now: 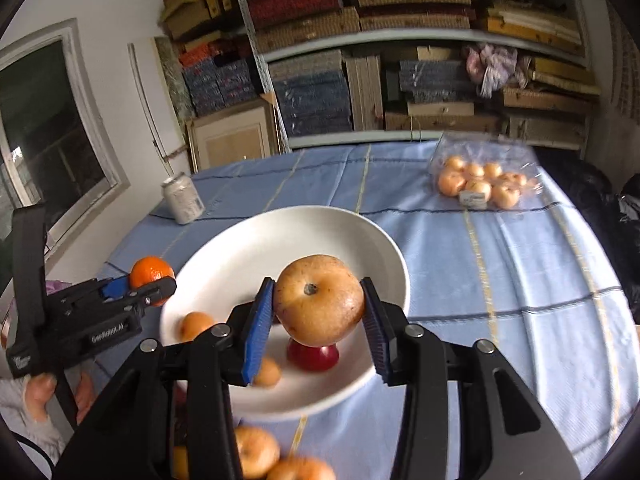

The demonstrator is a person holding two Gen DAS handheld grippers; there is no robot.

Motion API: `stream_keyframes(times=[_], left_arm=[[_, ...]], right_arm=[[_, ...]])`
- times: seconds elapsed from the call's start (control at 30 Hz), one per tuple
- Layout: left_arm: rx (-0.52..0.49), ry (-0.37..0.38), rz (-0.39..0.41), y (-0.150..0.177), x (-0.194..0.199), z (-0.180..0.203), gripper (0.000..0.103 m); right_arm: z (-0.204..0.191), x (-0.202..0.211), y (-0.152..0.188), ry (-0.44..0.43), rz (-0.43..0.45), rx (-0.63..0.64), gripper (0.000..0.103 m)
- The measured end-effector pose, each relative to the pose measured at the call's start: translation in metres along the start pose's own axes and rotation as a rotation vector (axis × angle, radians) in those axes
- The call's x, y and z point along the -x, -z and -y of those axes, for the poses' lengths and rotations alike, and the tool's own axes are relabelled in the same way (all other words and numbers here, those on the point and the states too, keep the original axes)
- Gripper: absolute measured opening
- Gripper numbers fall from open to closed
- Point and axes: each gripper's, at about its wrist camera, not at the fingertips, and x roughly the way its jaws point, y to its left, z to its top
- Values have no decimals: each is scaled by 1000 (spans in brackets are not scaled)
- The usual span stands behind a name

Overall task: Organize fruits
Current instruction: 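Place the orange on the plate while the right tool places the pale apple there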

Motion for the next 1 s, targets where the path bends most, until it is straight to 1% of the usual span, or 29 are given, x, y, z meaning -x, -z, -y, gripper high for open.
stream_keyframes(times=[0.03,0.17,0.27,0.37,0.4,0.47,0.5,0.53,0.57,0.67,0.73,0.77,0.8,0.83,0.9,0.93,1.0], left_arm=[[4,3,-12,-1,-9,0,47],[-4,-4,-27,-2,-29,-2,47],[13,11,-40,-3,-40,-5,47],[28,23,-46,-3,-46,-8,47],[30,30,-44,-2,-45,-8,49],[28,42,-29,-2,-40,-9,59],[26,43,-17,-3,-37,-9,62],[25,40,-10,-3,-33,-8,66],[26,31,-1,-4,-28,-8,68],[31,25,13,-4,-8,-11,68],[18,12,23,0,7,-13,68],[7,-6,33,4,18,-14,69],[1,-21,43,10,29,-16,70],[1,-26,47,14,36,-18,73],[6,-31,52,32,56,-23,74],[8,-32,49,39,62,-24,74],[23,-34,50,62,78,-26,74]], right_arm=[[2,-12,-2,3,-17,-5,42],[4,-41,-2,16,-50,7,42],[5,-53,1,18,-74,17,42],[6,-60,5,39,-94,33,42],[7,-60,6,43,-93,26,43],[12,-57,6,37,-81,-2,45],[14,-54,5,27,-73,-14,46],[15,-46,3,14,-53,-26,46],[16,-40,2,11,-38,-29,46],[13,-3,-5,-12,49,-28,48],[11,26,-5,-33,113,-35,65],[11,44,-1,-48,151,-42,69],[10,58,5,-63,179,-47,74],[10,71,13,-76,204,-50,75],[11,94,33,-80,236,-44,76],[11,105,50,-83,252,-41,78],[10,120,77,-76,261,-40,81]])
